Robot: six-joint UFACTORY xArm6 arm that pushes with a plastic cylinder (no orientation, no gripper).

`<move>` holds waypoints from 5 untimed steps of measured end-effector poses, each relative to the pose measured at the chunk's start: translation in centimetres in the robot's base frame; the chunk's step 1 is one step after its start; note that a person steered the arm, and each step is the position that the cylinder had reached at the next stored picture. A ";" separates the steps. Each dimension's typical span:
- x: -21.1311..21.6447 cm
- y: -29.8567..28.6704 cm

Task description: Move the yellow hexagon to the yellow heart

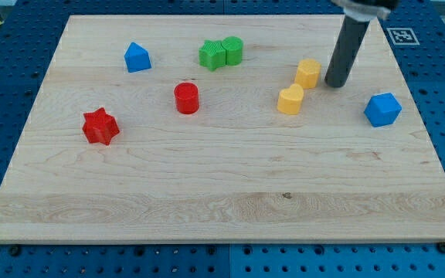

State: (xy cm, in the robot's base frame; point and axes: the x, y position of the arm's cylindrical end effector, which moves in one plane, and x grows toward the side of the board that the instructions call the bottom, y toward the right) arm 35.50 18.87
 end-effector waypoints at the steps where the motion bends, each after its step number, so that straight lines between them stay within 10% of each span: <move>1: -2.9 0.0; 5: 1.5 -4.0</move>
